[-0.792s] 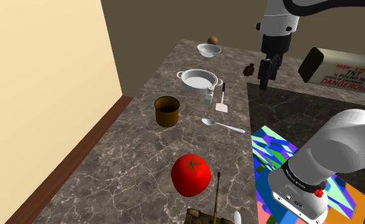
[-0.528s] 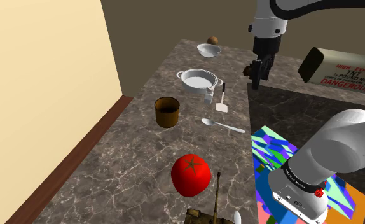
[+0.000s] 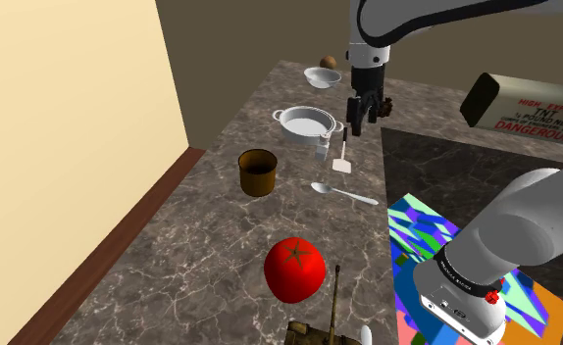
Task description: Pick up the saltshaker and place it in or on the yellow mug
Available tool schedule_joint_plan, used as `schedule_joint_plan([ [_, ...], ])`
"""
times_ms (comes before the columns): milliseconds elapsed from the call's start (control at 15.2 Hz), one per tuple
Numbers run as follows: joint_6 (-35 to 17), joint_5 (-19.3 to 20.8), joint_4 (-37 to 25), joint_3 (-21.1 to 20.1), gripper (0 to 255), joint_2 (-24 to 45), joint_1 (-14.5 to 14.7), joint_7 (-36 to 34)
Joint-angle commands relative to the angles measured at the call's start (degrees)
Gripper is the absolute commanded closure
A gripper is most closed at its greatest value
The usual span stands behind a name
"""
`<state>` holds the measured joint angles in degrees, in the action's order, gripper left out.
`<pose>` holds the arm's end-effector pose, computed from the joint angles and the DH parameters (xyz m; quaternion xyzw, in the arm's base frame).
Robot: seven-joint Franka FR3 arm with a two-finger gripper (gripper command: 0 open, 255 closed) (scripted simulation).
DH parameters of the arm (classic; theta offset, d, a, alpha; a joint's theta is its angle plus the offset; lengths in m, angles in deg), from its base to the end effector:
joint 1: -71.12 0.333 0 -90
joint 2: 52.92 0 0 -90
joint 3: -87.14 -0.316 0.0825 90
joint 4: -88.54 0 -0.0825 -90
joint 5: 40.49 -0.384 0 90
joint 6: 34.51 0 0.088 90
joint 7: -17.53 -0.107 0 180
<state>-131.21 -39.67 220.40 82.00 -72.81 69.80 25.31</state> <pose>0.4130 0.0280 0.4641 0.9860 0.0972 -0.1342 0.0171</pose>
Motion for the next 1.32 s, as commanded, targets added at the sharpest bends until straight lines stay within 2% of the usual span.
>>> schedule_joint_plan([
  [0,-2.03,0.35,-2.80,-0.21,0,5.05,-0.16,-0.40],
  [594,-6.34,2.34,-17.60,-0.43,0,25.28,-0.43,-1.82],
  [1056,-11.72,2.53,-12.64,-0.30,0,25.69,-0.55,-1.93],
  [1254,-12.16,2.55,-12.25,-0.29,0,25.75,-0.56,-1.94],
])
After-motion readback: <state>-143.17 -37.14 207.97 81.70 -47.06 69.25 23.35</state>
